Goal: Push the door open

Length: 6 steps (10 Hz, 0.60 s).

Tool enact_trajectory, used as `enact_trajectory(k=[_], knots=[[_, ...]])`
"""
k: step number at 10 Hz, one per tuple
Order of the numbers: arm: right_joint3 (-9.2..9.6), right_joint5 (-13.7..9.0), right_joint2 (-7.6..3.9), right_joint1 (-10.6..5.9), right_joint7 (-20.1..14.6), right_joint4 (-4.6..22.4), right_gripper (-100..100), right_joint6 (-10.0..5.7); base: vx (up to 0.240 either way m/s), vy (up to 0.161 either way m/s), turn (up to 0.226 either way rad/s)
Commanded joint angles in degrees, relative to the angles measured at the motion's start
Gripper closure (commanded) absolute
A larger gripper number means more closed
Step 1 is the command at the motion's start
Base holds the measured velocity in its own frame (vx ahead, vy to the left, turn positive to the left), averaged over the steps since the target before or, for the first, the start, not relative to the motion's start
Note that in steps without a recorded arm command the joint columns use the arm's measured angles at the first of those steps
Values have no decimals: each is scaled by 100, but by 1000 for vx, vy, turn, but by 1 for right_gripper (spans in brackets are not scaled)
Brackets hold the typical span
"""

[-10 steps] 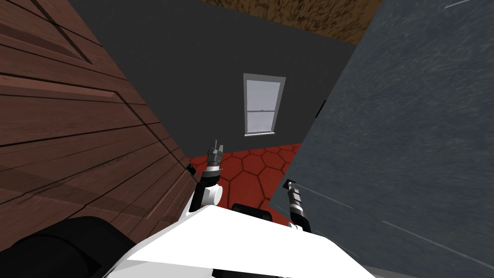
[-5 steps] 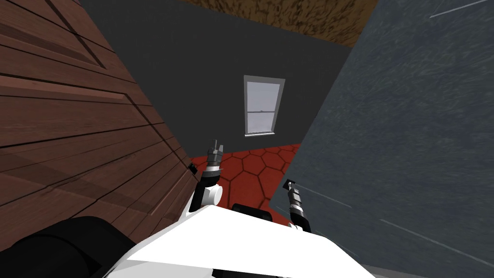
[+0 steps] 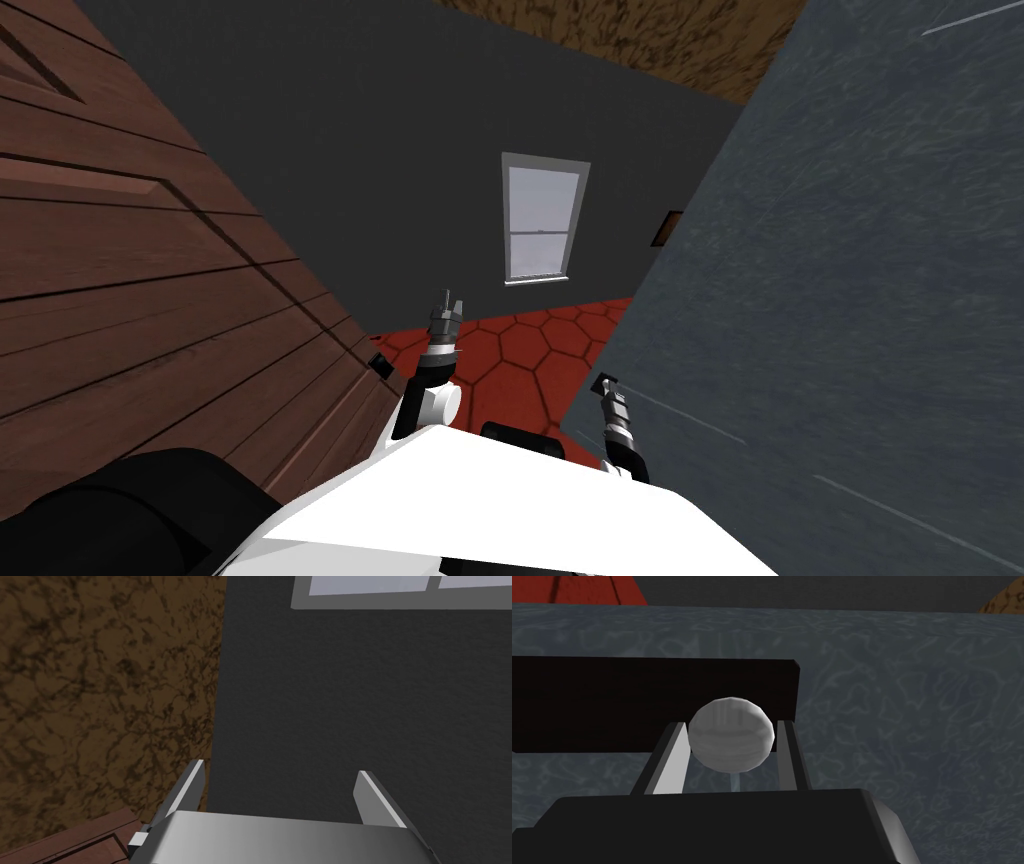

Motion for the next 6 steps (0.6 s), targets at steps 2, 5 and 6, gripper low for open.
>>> enact_trajectory(k=[2, 5, 6], knots=[[-208, -107, -19, -14, 57, -76, 100, 47, 228, 22, -59], [-431, -230, 39, -64, 116, -64, 100, 102, 226, 24, -77], [-494, -265, 68, -78, 133, -61, 100, 118, 186, 48, -74]])
